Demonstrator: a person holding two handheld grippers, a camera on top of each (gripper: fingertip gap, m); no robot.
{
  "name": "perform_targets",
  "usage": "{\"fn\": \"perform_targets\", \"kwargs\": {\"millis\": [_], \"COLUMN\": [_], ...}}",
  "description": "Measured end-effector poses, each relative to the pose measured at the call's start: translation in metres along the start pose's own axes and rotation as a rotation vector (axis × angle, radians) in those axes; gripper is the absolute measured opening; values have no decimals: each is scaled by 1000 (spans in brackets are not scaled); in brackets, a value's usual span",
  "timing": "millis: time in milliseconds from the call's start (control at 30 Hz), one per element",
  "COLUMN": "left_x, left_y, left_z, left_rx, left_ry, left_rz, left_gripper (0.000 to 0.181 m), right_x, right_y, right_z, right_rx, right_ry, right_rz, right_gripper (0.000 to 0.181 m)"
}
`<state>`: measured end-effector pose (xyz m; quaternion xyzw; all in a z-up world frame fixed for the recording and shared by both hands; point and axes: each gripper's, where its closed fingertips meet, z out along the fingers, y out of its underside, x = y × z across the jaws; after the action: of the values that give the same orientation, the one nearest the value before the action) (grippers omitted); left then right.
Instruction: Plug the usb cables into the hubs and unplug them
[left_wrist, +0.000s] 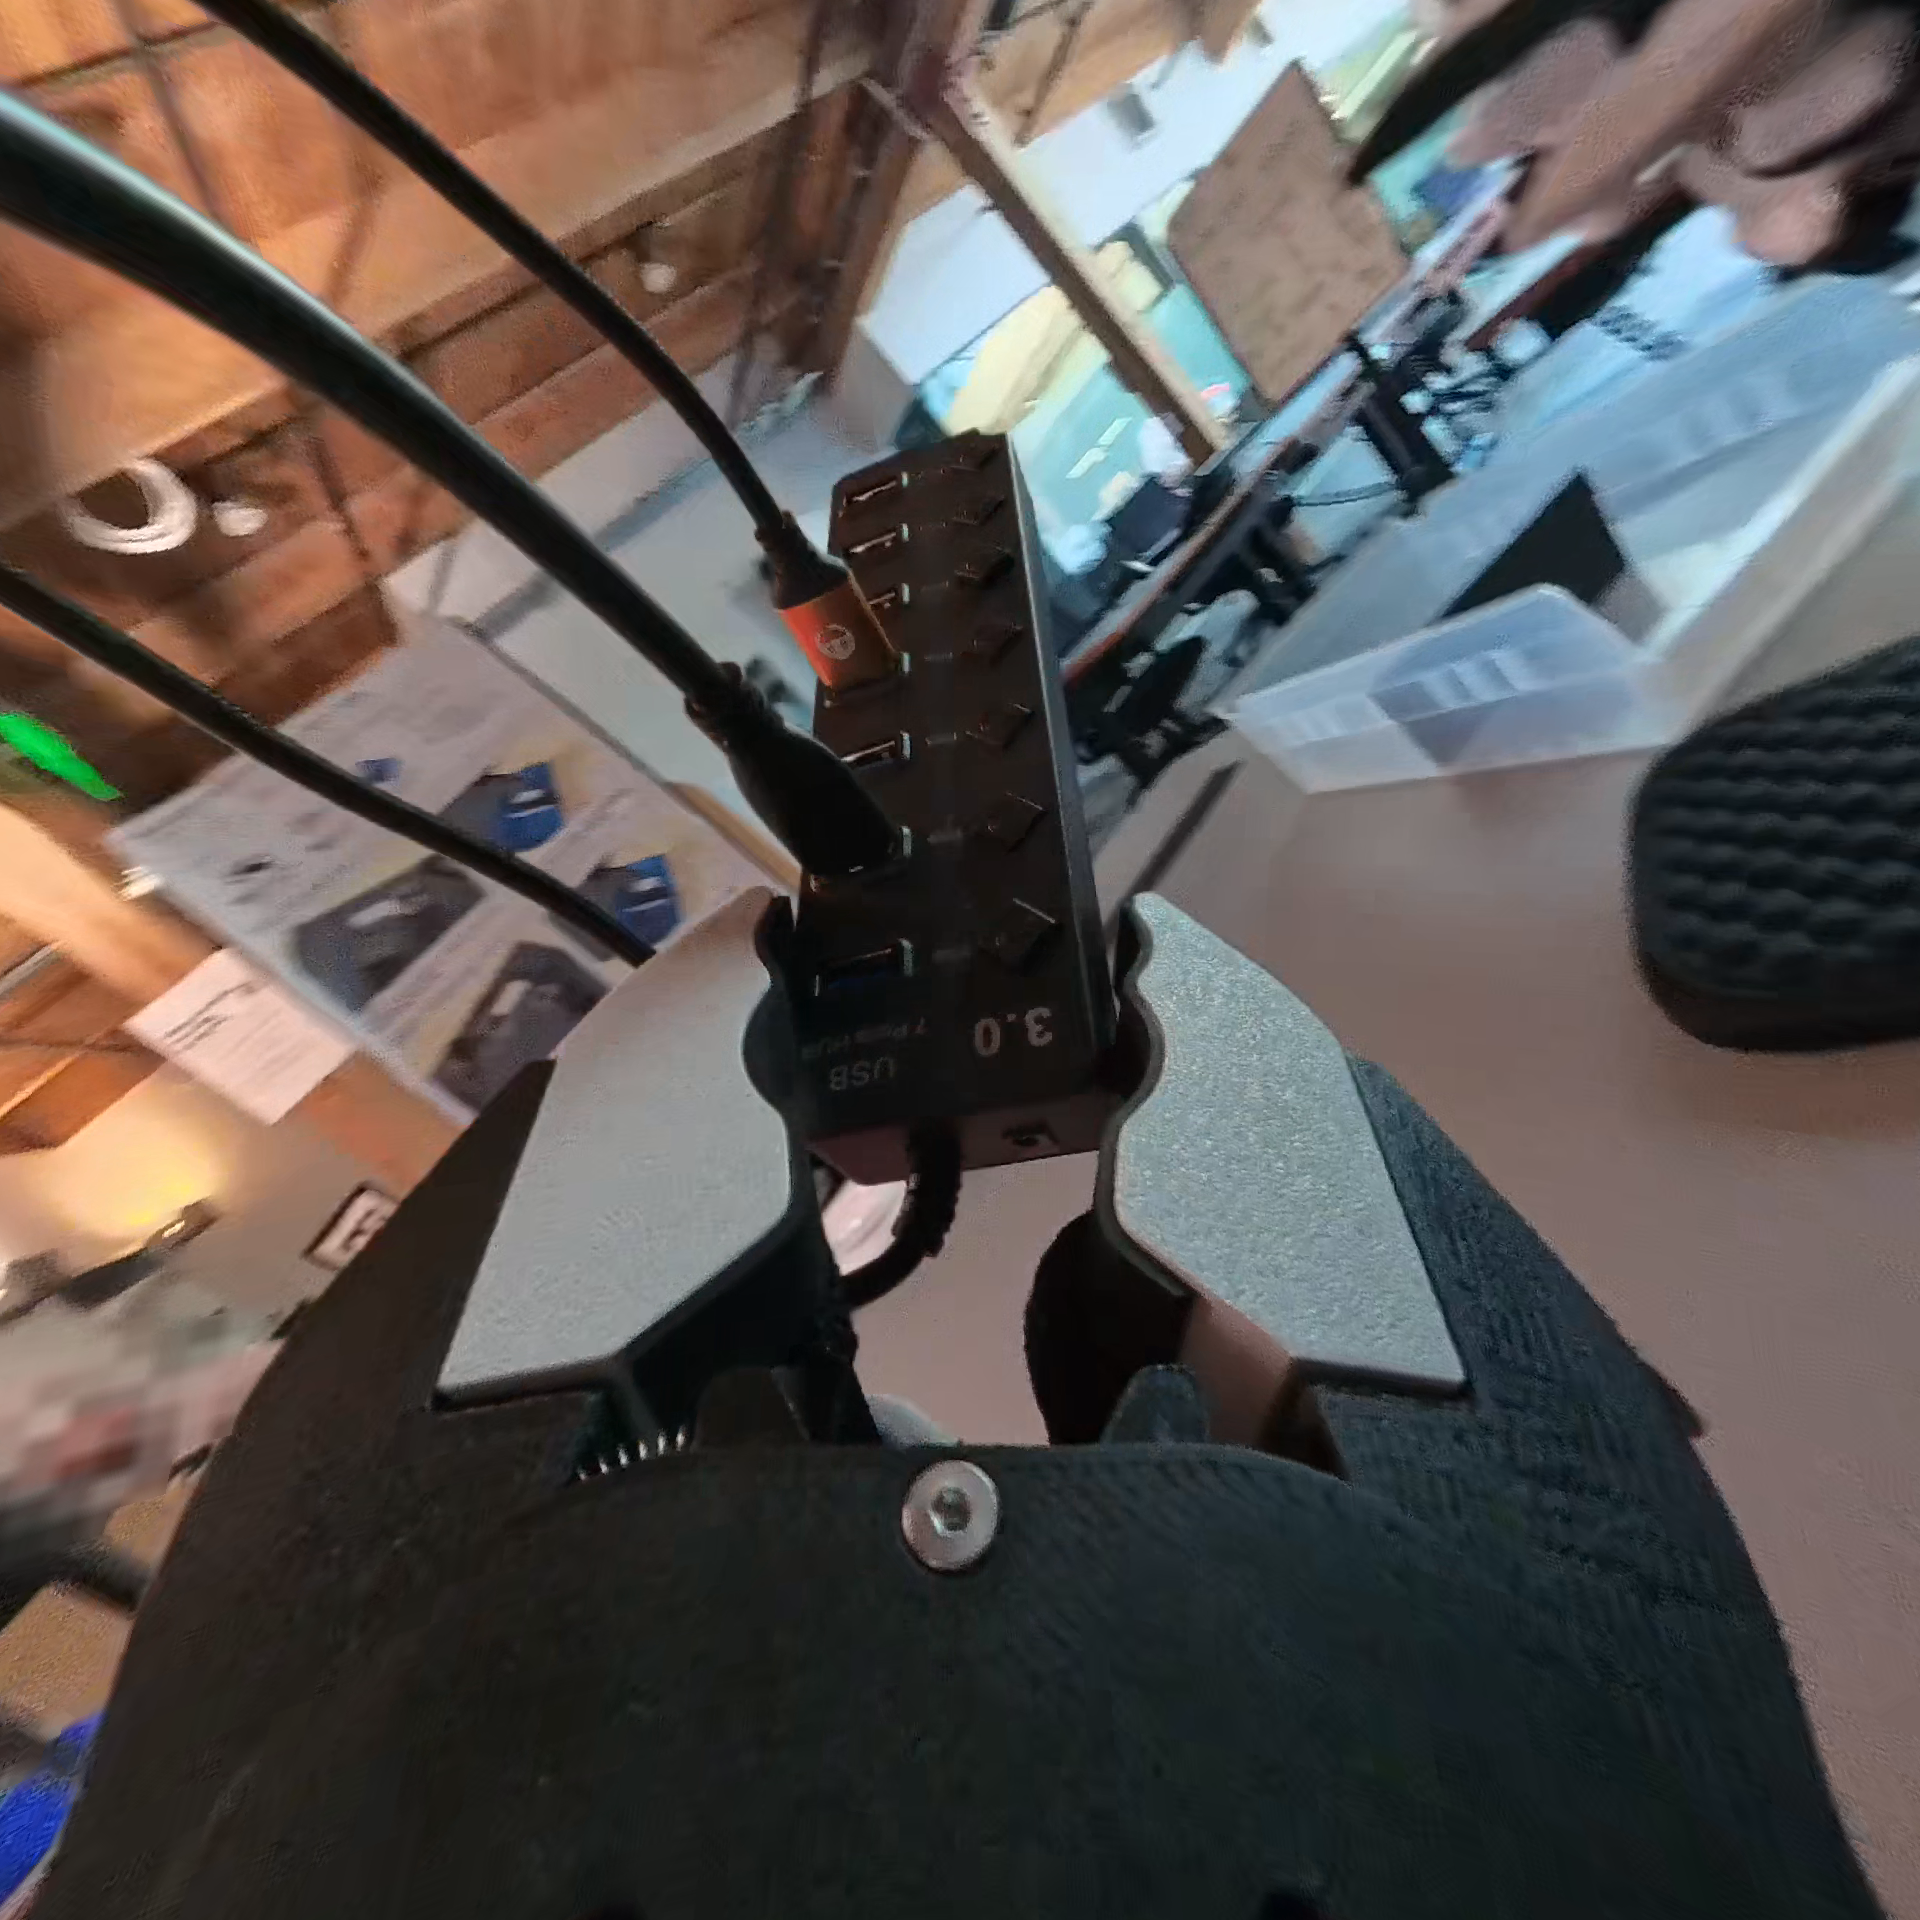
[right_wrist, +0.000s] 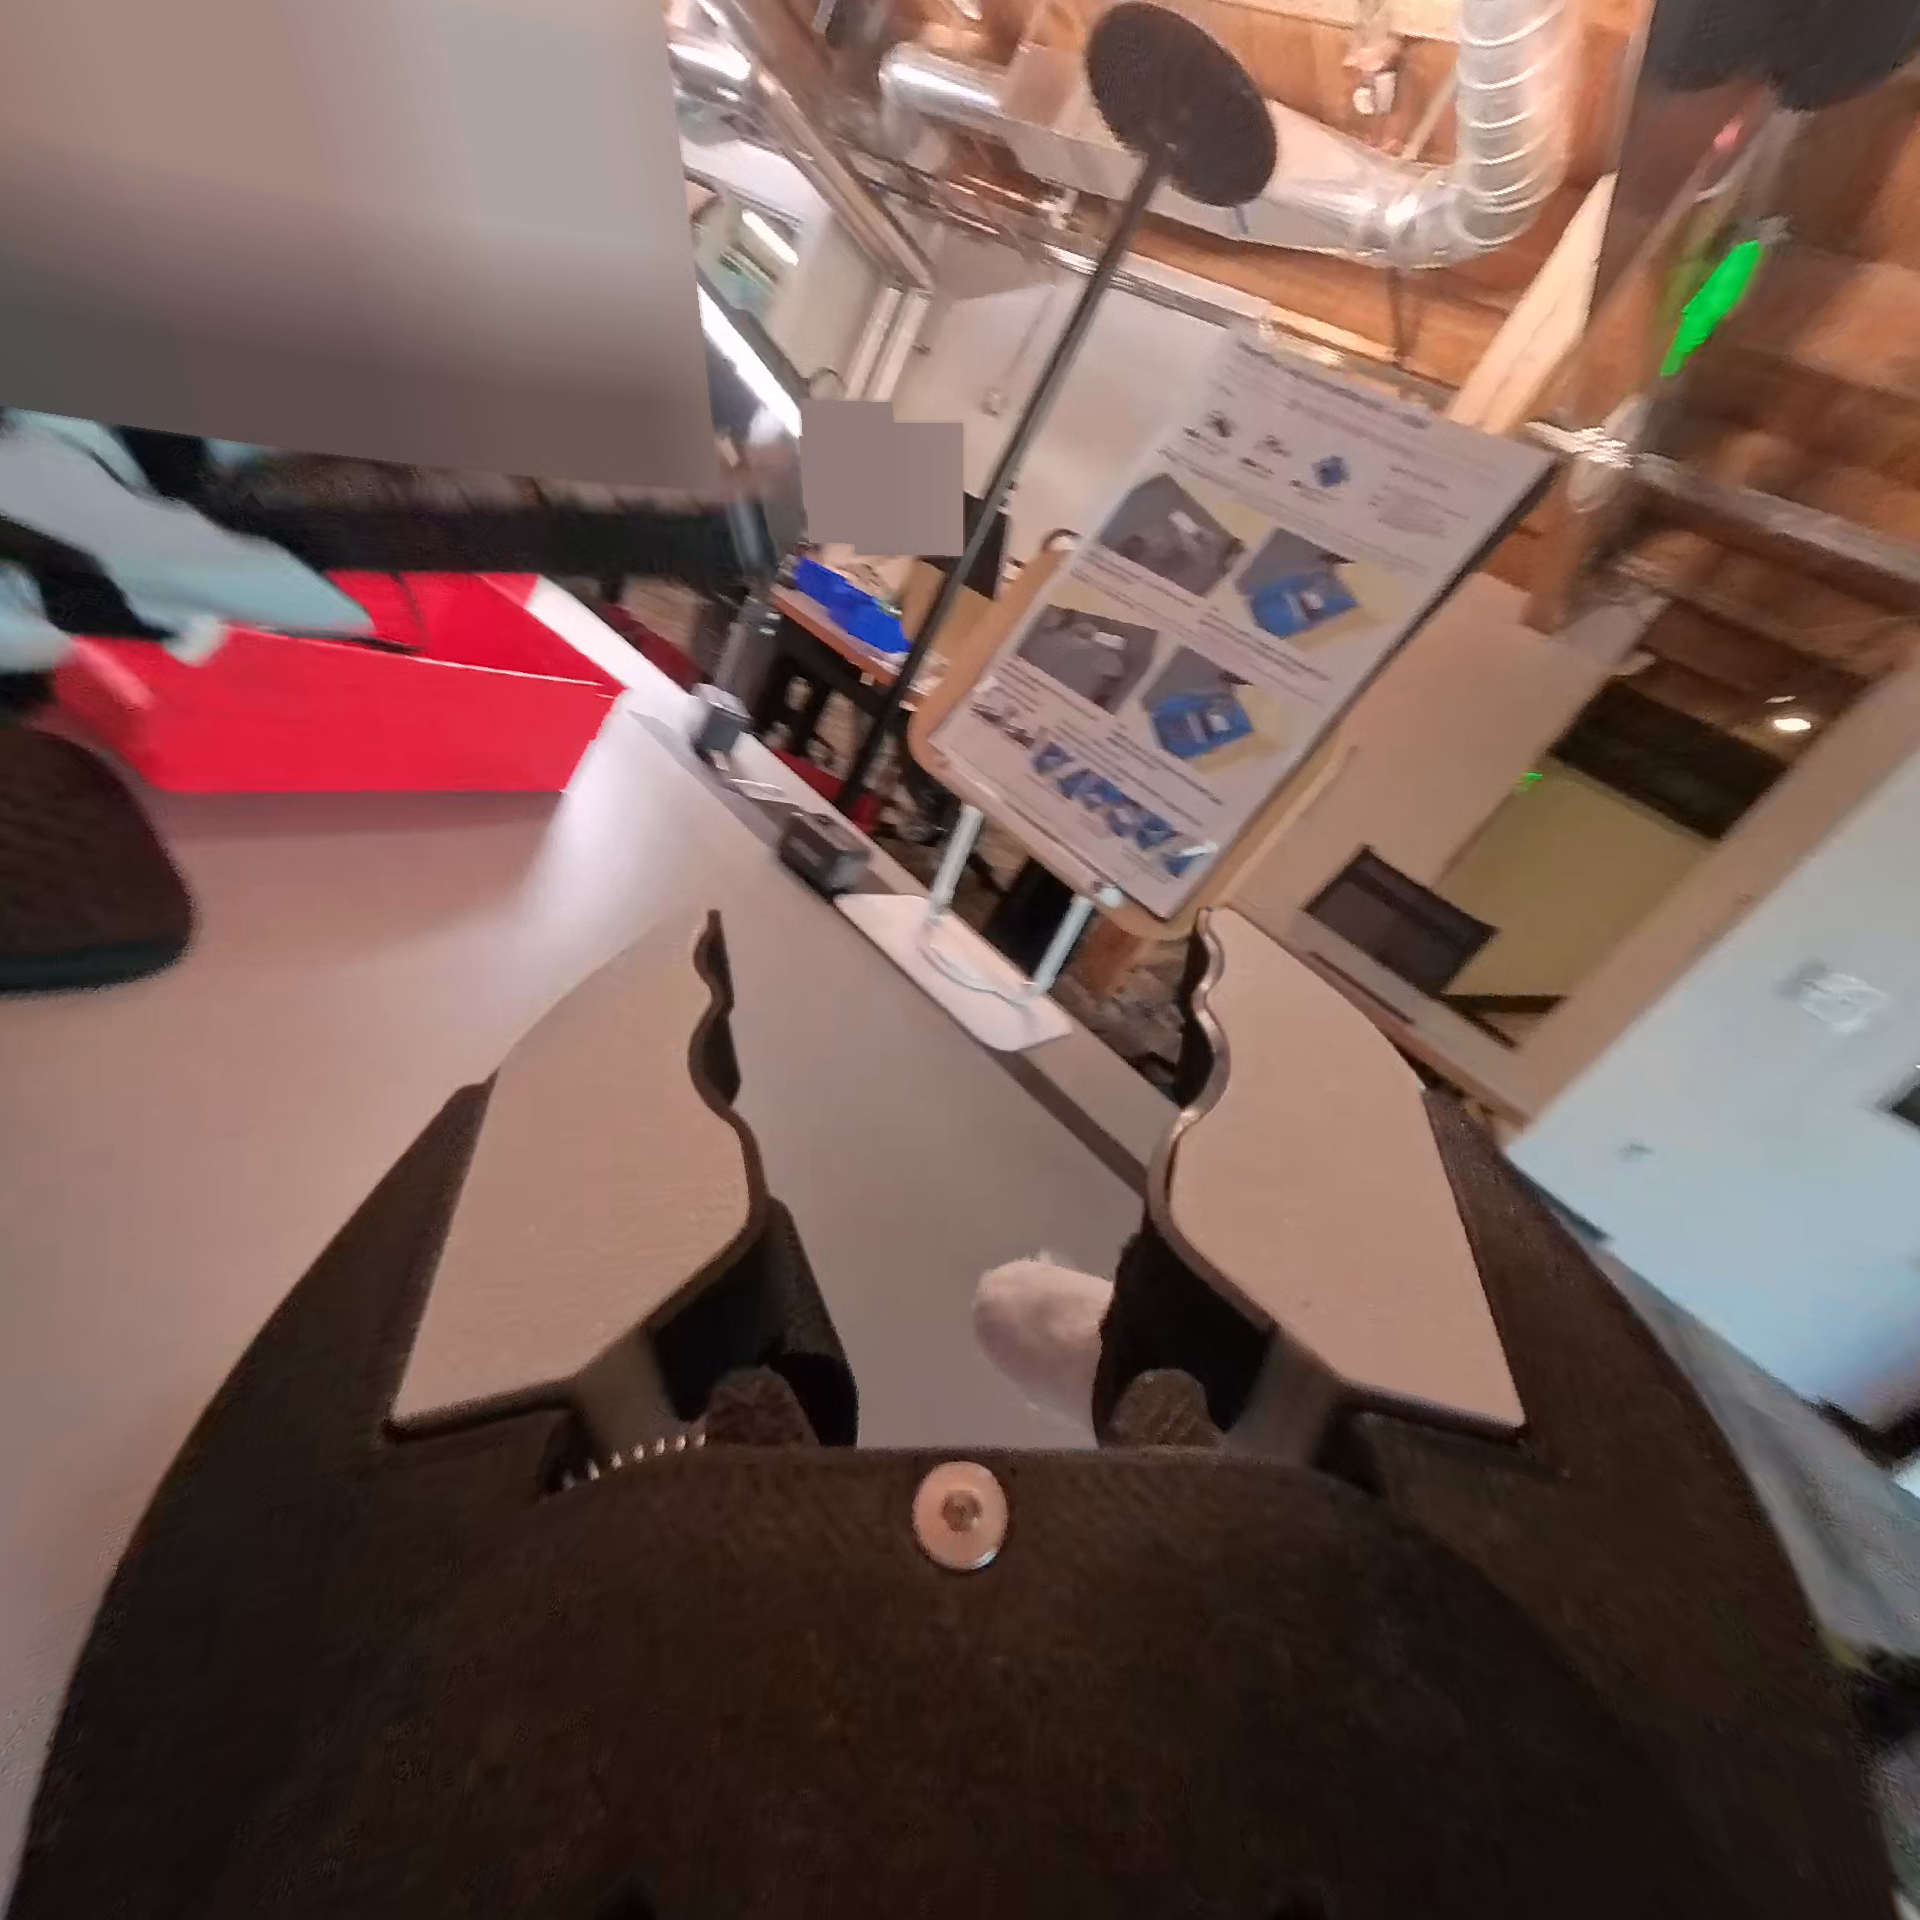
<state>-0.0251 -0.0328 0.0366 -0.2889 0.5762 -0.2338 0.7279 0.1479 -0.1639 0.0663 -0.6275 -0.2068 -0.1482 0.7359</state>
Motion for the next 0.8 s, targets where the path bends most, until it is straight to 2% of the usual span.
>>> {"fn": "perform_targets", "kwargs": {"millis": [133,200,333,467,667,800], "left_x": [48,62,83,110,132,143], "left_y": [26,42,63,81,86,90], "left_z": [8,9,6,1,-5,-11], "left_rx": [4,-39,-135,-219,-239,-258], "left_ry": [197,255,353,502,636,710], "left_rz": [-58,-87,-8,25,35,43], "left_gripper": [58,58,58,58,58,58], "right_x": [-30,-48,-95,-147,-192,-213], "right_y": [8,12,23,50,105,126], "right_z": [20,31,61,85,88,84], "right_rx": [-32,-42,-71,-130,-339,-424], "right_ry": [-141,-222,-390,-571,-732,-801], "right_rz": [55,87,141,157,49,-106], "right_gripper": [78,69,58,60,73,59]}}
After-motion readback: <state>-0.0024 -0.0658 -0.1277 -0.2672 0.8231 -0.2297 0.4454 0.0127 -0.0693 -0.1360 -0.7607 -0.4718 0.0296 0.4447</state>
